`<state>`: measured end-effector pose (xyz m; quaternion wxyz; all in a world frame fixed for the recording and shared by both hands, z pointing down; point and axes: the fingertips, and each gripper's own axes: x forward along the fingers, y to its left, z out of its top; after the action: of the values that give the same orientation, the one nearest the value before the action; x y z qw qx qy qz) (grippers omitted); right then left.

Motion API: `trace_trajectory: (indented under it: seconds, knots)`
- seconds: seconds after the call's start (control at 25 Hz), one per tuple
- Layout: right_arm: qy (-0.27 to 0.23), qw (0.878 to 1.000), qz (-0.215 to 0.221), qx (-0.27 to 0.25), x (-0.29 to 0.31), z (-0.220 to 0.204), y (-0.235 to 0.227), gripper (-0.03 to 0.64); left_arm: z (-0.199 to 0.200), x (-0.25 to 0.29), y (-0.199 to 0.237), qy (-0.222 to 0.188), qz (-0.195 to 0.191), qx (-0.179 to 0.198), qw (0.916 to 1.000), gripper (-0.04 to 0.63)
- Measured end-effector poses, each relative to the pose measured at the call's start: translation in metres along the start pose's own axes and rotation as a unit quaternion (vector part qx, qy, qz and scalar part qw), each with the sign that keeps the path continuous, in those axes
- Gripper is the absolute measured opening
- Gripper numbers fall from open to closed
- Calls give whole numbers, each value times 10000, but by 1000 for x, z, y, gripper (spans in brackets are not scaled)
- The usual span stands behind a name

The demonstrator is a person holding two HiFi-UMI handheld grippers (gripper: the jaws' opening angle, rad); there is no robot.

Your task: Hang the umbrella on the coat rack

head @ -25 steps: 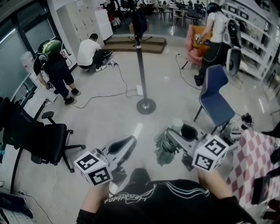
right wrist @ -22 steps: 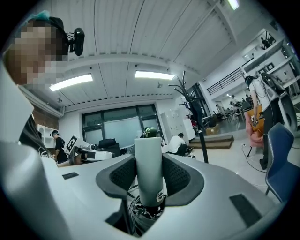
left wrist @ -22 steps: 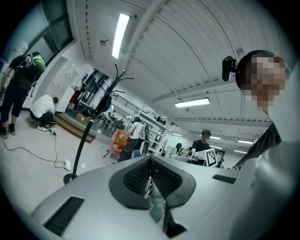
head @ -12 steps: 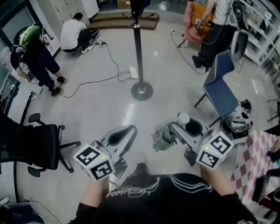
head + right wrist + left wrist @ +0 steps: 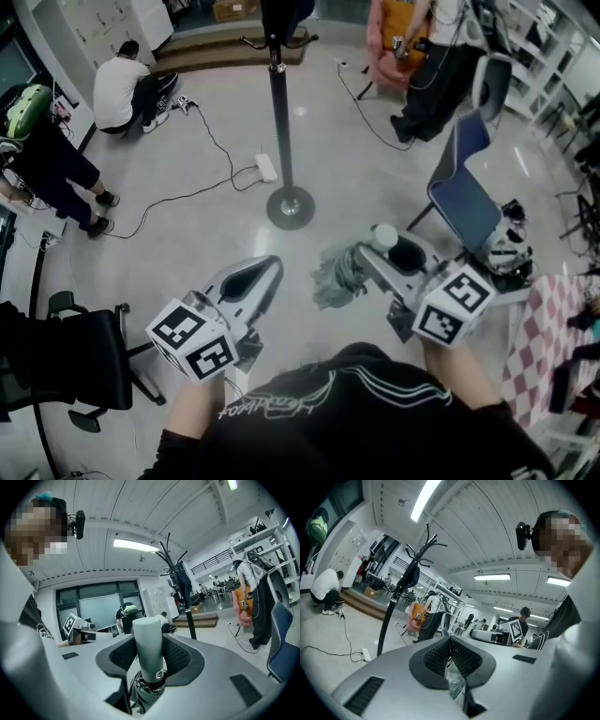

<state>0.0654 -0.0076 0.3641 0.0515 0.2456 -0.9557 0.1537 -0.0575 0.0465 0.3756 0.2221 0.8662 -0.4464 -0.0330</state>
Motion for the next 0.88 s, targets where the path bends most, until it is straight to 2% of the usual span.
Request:
trace_trajectory:
  seconds: [0.16,0.28,0.56,0.76,0.88]
  knots:
    - [16,10000,-8,22,27,8,-18,172,8,17,21,59,-79,66,9999,0]
    - [31,10000,11,24,46,13,-37,172,14,36,41,112,-80,-43,9999,0]
    - [-6,9998,142,160,87,34,-100,172,42,96,85,204,23,-101,9997,0]
    - [-21,9994,330,83,117,56,-140,172,69,142,109,237,98,-64,9997,0]
    - [-69,9989,467,64,135,70,-161,173,80,166,121,198,7,-100,9998,2]
